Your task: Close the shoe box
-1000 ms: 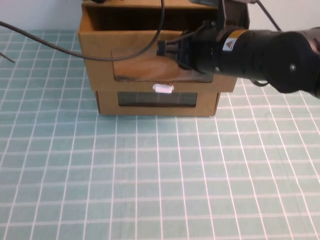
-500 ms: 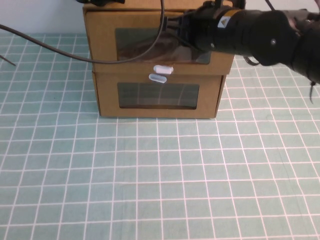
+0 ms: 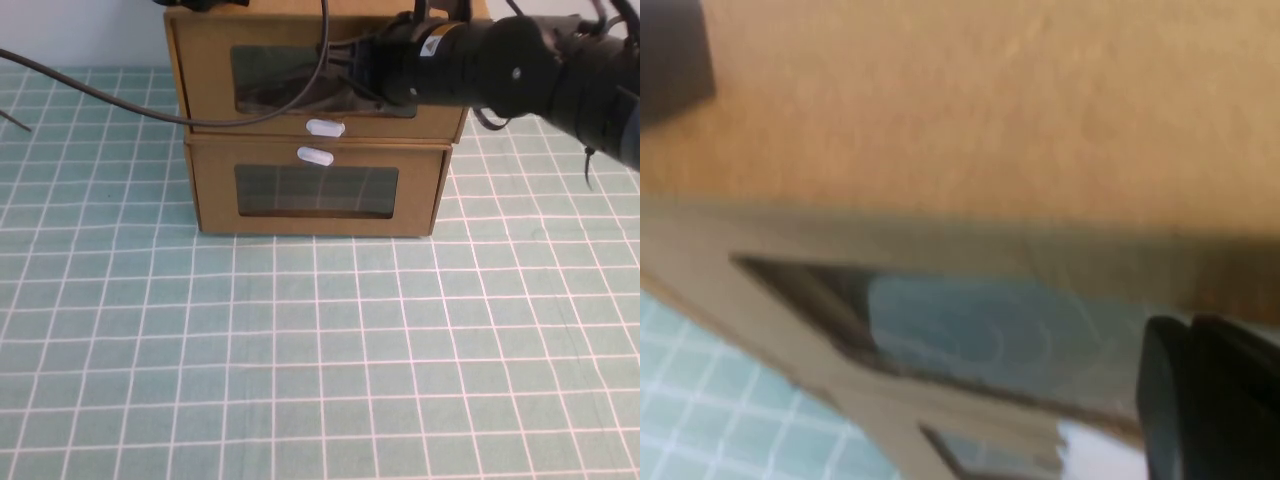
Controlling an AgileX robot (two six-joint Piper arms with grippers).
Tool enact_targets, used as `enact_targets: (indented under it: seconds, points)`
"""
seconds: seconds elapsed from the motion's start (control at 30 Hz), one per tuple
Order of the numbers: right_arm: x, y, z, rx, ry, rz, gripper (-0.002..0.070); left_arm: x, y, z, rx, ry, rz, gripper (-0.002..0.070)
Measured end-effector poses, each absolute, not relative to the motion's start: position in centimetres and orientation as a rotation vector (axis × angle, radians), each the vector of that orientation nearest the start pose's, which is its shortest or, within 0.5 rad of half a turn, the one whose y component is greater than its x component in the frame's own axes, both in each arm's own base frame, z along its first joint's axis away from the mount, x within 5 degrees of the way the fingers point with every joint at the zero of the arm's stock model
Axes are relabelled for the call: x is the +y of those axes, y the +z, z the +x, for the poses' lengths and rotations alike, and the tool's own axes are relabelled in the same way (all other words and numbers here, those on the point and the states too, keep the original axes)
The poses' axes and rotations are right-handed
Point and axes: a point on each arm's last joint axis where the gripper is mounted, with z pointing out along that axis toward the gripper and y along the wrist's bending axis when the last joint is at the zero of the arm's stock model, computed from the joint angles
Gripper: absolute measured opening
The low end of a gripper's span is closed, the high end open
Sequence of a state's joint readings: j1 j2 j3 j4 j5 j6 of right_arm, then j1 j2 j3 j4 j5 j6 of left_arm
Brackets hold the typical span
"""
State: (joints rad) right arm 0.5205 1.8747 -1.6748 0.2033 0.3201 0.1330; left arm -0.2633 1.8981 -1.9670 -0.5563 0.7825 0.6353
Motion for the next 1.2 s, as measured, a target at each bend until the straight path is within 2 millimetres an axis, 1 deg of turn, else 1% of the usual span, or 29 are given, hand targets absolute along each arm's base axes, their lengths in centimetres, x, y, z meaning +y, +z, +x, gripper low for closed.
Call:
enact_targets:
  seconds: [0.07, 0.13, 0.27, 0.4, 0.53, 0.6, 0.63, 0.7, 0.73, 0.8, 0.83, 0.9, 0.93, 1.0, 1.03, 1.1, 1.2]
  points:
    - [22.8, 34.2, 38.7, 2.062, 0.588, -0.268, -0.0012, -14.8, 39.5, 42.0, 1.974, -0.429, 0.72, -0.0005]
    - [22.4, 35.2, 37.8, 2.082, 0.575, -0.305, -0.0012, -14.8, 39.7, 41.8, 1.972, -0.426, 0.723, -0.0005]
    - [20.9, 39.0, 34.7, 2.093, 0.565, -0.371, -0.0012, -14.4, 40.7, 40.9, 1.965, -0.387, 0.754, -0.0005]
    - [18.6, 43.3, 30.3, 2.093, 0.554, -0.435, -0.0012, -13.8, 42.5, 39.2, 1.949, -0.341, 0.789, -0.0005]
    - [16.2, 45.9, 25.9, 2.16, 0.52, -0.496, -0.0011, -13.1, 43.8, 36.9, 1.92, -0.325, 0.772, -0.0005]
    - [14.7, 47.0, 23.3, 2.169, 0.498, -0.514, -0.0011, -12.5, 43.9, 35.6, 1.902, -0.313, 0.738, -0.0005]
    - [13.9, 47.5, 22.0, 2.157, 0.496, -0.516, -0.0011, -12.3, 43.4, 35.0, 1.909, -0.309, 0.725, -0.0005]
    - [12.2, 48.0, 19.2, 2.14, 0.492, -0.51, -0.0011, -11.6, 42.8, 33.2, 1.899, -0.299, 0.683, -0.0005]
    - [11.5, 48.0, 18.0, 2.133, 0.49, -0.506, -0.0011, -11.2, 42.8, 32.0, 1.884, -0.298, 0.665, -0.0005]
    - [9.8, 47.5, 15.2, 2.123, 0.482, -0.5, -0.0011, -10.5, 42.1, 29.6, 1.863, -0.315, 0.617, -0.0005]
    - [9.2, 46.8, 14.1, 2.13, 0.475, -0.5, -0.0011, -10.2, 41.8, 28.5, 1.853, -0.329, 0.592, -0.0005]
    - [7.6, 45.4, 11.5, 2.128, 0.47, -0.496, -0.0011, -9.4, 41.1, 25.7, 1.816, -0.34, 0.546, -0.0005]
    - [6.8, 44.9, 10.2, 2.114, 0.471, -0.494, -0.0011, -9.0, 40.4, 24.6, 1.811, -0.342, 0.531, -0.0005]
    - [5.6, 43.1, 8.0, 2.11, 0.477, -0.483, -0.0011, -8.3, 39.5, 21.8, 1.786, -0.346, 0.515, -0.0005]
    - [5.1, 42.4, 7.1, 2.107, 0.48, -0.479, -0.0011, -7.9, 39.2, 20.6, 1.77, -0.341, 0.514, -0.0005]
    - [4.0, 40.6, 5.2, 2.091, 0.489, -0.467, -0.0011, -7.2, 37.6, 18.3, 1.772, -0.338, 0.506, -0.0005]
    - [3.0, 38.0, 3.4, 2.055, 0.513, -0.454, -0.0011, -6.2, 35.1, 15.4, 1.762, -0.318, 0.477, -0.0005]
